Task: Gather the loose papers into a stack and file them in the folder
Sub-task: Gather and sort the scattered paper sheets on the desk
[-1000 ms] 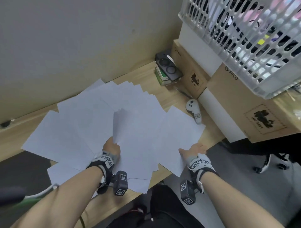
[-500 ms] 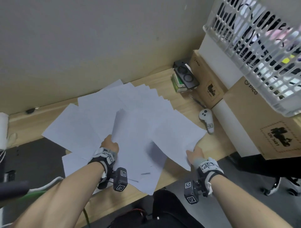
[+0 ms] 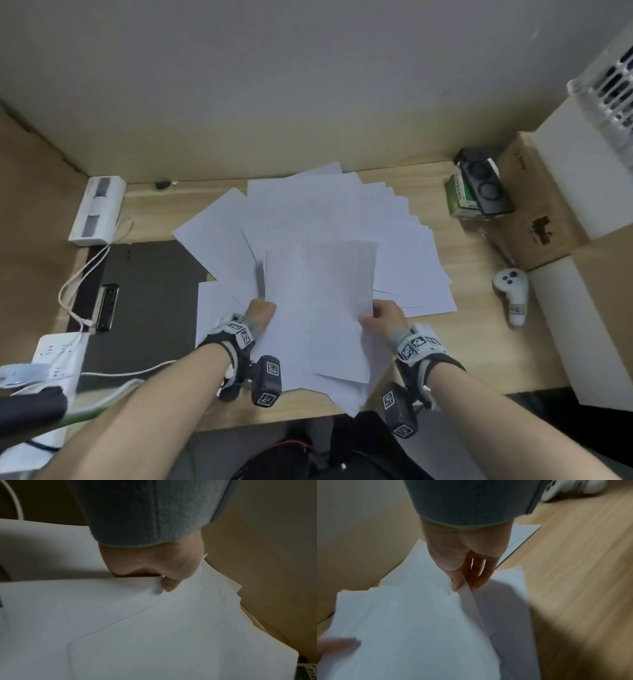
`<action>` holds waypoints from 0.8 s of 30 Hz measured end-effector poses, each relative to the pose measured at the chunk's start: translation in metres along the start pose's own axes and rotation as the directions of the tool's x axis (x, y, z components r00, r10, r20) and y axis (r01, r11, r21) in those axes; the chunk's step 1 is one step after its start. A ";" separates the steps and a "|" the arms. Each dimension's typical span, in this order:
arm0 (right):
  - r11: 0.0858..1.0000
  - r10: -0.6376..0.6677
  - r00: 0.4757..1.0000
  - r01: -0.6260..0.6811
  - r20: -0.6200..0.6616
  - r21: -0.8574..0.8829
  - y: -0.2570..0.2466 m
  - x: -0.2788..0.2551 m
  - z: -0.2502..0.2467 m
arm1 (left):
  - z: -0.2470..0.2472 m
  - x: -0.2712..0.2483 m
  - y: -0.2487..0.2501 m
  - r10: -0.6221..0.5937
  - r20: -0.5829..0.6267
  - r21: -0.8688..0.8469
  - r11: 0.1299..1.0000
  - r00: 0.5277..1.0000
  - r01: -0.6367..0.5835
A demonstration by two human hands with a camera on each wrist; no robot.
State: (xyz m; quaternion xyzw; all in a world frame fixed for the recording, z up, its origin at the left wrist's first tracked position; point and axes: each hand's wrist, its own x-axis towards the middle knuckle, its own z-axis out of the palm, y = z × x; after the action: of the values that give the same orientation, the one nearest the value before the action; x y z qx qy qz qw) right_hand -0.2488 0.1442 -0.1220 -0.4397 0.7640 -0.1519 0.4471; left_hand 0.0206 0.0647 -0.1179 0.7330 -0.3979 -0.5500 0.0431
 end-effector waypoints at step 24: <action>0.804 -0.165 0.983 0.184 -0.085 0.565 -0.227 0.060 -0.083 | -0.123 -0.044 0.159 0.459 -0.233 -0.399 0.759 0.857 -0.515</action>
State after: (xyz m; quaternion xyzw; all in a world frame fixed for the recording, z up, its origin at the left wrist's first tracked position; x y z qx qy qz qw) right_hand -0.2079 -0.0470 0.0333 -0.3518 0.6467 -0.4209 0.5299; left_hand 0.0354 -0.0622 0.0439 0.6060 -0.4338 -0.5504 0.3762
